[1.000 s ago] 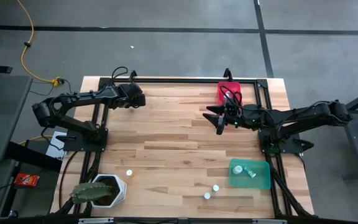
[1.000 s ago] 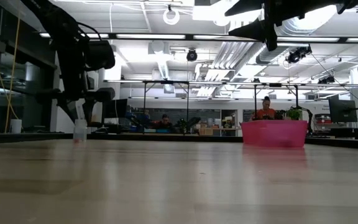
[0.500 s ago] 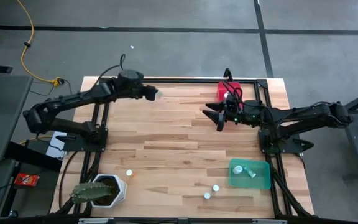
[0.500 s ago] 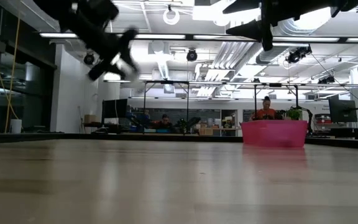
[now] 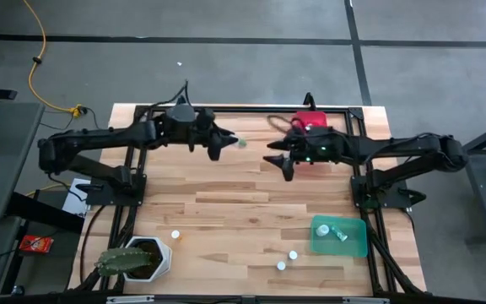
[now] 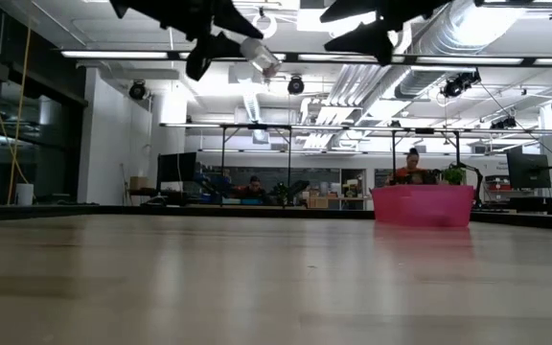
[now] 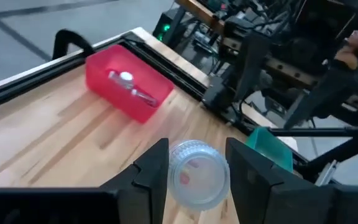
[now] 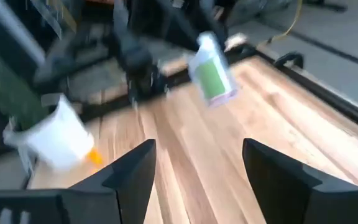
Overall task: Pick and place medicine bottles into bin by pill shape (circle, oval)
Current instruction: Put the white capsule bottle into the red bin
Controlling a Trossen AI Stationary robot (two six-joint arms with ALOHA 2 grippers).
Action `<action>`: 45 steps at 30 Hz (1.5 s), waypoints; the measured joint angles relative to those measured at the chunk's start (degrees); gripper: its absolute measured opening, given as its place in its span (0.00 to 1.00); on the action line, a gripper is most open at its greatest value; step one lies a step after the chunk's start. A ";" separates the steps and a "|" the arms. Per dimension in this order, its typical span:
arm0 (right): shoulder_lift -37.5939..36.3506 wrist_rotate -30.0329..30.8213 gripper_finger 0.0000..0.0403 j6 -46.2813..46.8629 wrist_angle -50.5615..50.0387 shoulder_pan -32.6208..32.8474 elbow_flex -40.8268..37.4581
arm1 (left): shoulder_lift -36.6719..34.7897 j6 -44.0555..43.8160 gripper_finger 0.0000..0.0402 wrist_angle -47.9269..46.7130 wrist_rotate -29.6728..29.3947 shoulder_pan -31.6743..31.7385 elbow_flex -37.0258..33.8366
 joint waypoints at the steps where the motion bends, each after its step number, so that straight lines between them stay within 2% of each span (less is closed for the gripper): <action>1: 1.04 -0.93 0.59 -1.29 -2.53 0.00 1.67 | 0.47 0.49 0.29 0.43 -0.64 -0.80 0.32; 5: 5.39 -2.48 0.63 -6.68 -12.15 0.02 8.85 | 1.53 2.51 0.29 1.68 -1.29 -3.08 1.10; 9: 9.75 0.81 0.66 -12.41 -17.82 0.00 14.35 | 2.35 2.82 0.29 3.83 -1.58 -5.02 1.56; 17: 15.63 -0.67 0.66 -13.98 -17.67 0.00 19.40 | 2.93 2.85 0.29 5.89 -4.91 -7.39 1.50; 26: 16.62 -1.65 0.65 -11.80 -13.92 0.02 19.91 | 4.04 3.24 0.29 8.07 -4.92 -8.25 1.52; 30: 16.60 -1.51 0.60 -10.88 -14.08 0.02 19.91 | 4.06 3.28 0.29 8.15 -5.31 -8.25 1.50; 41: 16.55 -1.53 0.33 -10.78 -14.84 0.01 19.91 | 4.06 3.72 0.29 8.54 -4.94 -8.09 1.50; 45: 16.55 -1.52 0.31 -11.90 -14.82 0.00 19.91 | 4.06 3.72 0.30 8.56 -5.00 -8.07 1.50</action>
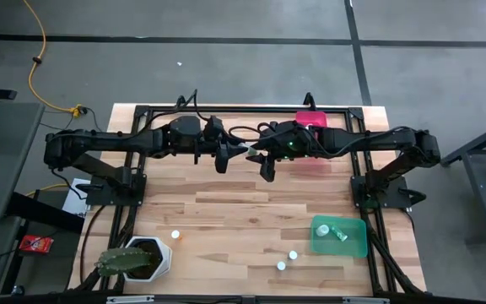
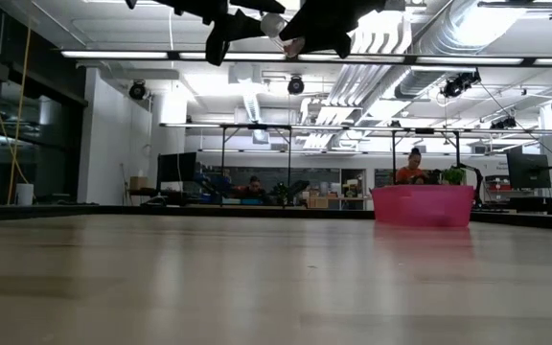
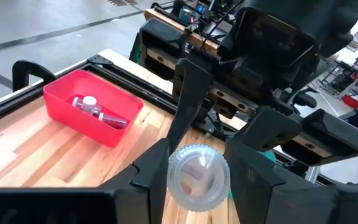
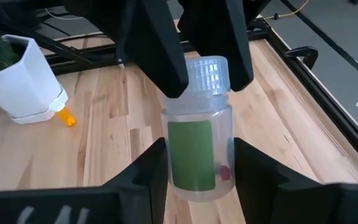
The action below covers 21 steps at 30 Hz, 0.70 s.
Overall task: Pick and place medicine bottles into bin by pill shape (circle, oval)
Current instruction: Put the white capsule bottle into the red bin
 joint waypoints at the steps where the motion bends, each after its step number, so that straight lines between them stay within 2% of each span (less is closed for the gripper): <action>1: 0.00 0.00 0.31 -0.15 0.00 0.00 0.00 | 0.00 0.00 0.31 -0.01 -0.02 0.09 0.00; 7: -2.73 -0.04 0.31 -1.60 -6.32 -1.51 0.00 | -1.50 0.04 0.43 -2.63 3.63 3.09 0.27; 11: -5.84 0.02 0.31 -2.17 -17.26 -3.30 -0.06 | -3.91 3.92 0.50 -12.53 5.24 6.05 3.83; 15: -10.48 2.34 0.31 -1.93 -26.07 -4.95 -3.81 | -7.15 8.60 0.52 -21.07 6.11 8.39 6.99; 18: -15.95 2.90 0.31 1.04 -25.92 -6.00 -10.14 | -9.98 9.03 0.52 -19.85 5.93 8.92 5.77; 21: -22.85 2.68 0.31 5.75 -21.35 -6.51 -17.36 | -12.33 9.01 0.52 -10.79 6.17 7.56 0.68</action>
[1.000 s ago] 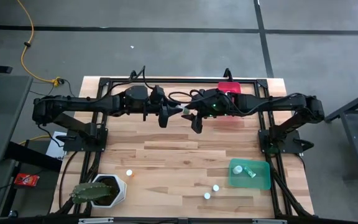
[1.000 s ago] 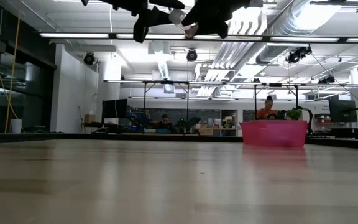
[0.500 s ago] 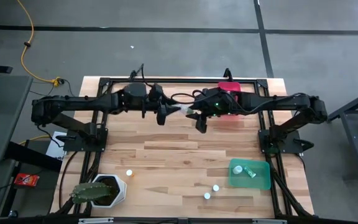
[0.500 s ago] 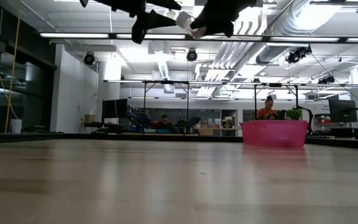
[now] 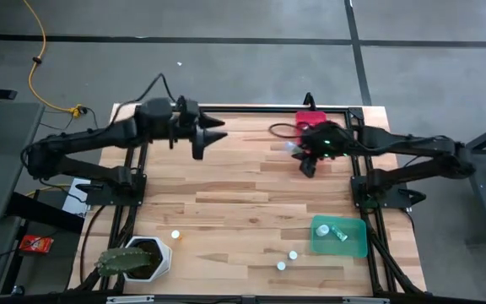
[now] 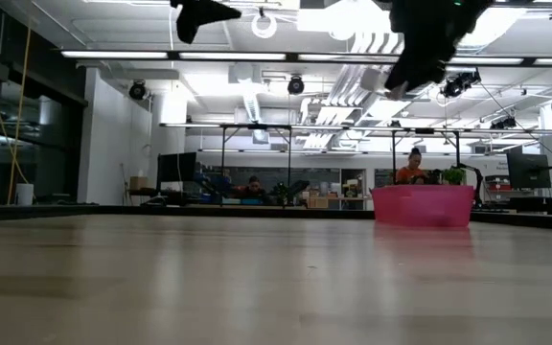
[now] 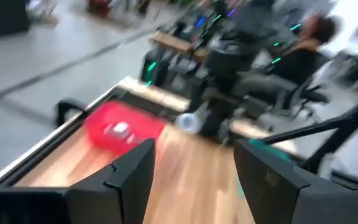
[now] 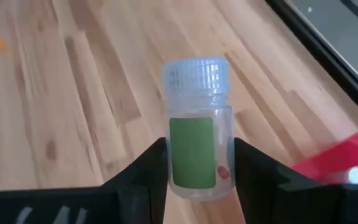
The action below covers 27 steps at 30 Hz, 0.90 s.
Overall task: Pick and place medicine bottles into bin by pill shape (circle, oval)
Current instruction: Put the white capsule bottle into the red bin
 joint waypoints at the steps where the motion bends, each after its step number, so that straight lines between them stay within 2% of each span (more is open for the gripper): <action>1: -2.30 0.11 0.31 1.53 2.42 0.00 -2.42 | -0.52 -0.01 0.52 4.61 0.44 -0.76 -2.56; 6: -12.25 2.60 0.31 8.38 16.52 -0.20 -12.26 | -1.09 -4.70 0.52 31.42 1.10 -4.16 -15.59; 10: -16.78 4.36 0.31 11.25 25.39 -0.20 -17.23 | -0.80 -2.09 0.52 42.33 -0.25 -5.76 -21.07; 14: -18.12 4.77 0.31 10.97 26.62 -0.20 -18.05 | -0.91 5.28 0.52 43.83 0.02 -6.25 -21.79; 20: -18.03 5.19 0.31 11.41 26.59 -0.20 -18.07 | -0.91 4.43 0.52 43.84 -0.14 -6.25 -21.79; 22: -17.36 7.37 0.31 12.62 25.84 -0.26 -18.07 | -0.91 4.01 0.52 43.81 -0.15 -6.25 -21.79; 27: -11.72 11.43 0.31 16.60 13.89 -5.13 -14.10 | -0.91 3.98 0.52 43.77 -0.17 -6.08 -21.79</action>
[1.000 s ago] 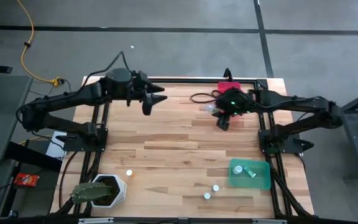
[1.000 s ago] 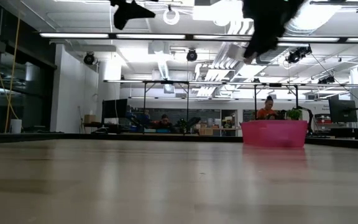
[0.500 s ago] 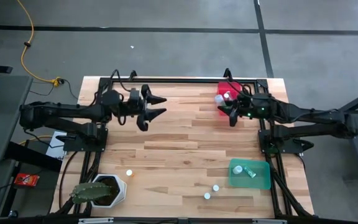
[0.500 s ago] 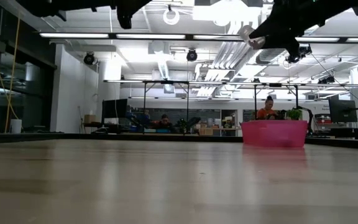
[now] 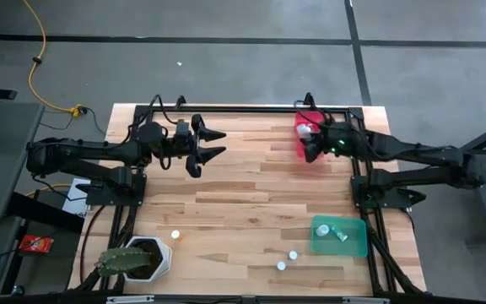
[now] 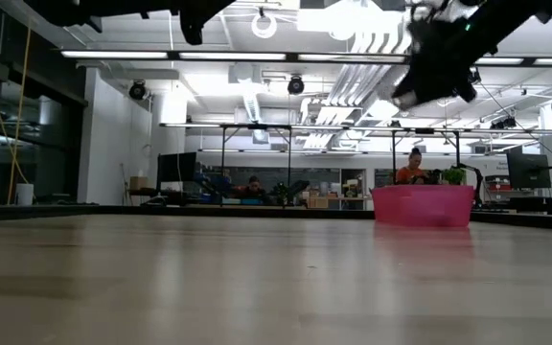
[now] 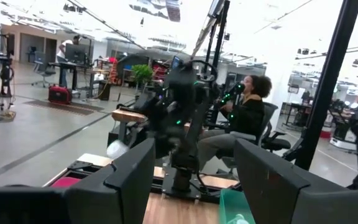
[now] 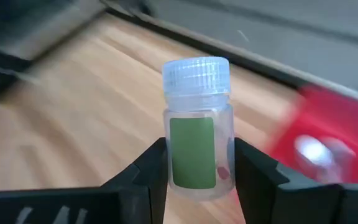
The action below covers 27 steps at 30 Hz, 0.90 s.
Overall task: Pick and place medicine bottles into bin by pill shape (circle, oval)
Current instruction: Put the white capsule bottle into the red bin, then put the orange tablet bottle into the green bin
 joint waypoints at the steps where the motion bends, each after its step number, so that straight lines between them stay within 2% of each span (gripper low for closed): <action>1: 1.79 0.03 0.31 0.95 -3.35 -1.81 1.06 | 0.00 -0.01 0.52 0.00 -0.10 0.00 0.00; 5: 9.30 -1.24 0.31 5.69 -12.98 -10.10 2.83 | 0.00 -0.14 0.52 -0.02 -0.13 0.00 0.00; 12: 21.00 -9.11 0.33 2.72 -9.75 -21.05 2.37 | 0.00 -0.28 0.52 -0.12 -0.13 0.00 0.00; 17: 26.97 -15.22 0.40 2.16 -5.99 -23.35 2.37 | 0.00 -1.63 0.52 -0.12 -0.11 0.00 0.00; 27: 31.02 -14.27 0.52 1.02 -4.36 -23.35 2.35 | 0.00 -1.63 0.52 -0.11 -0.11 0.02 0.00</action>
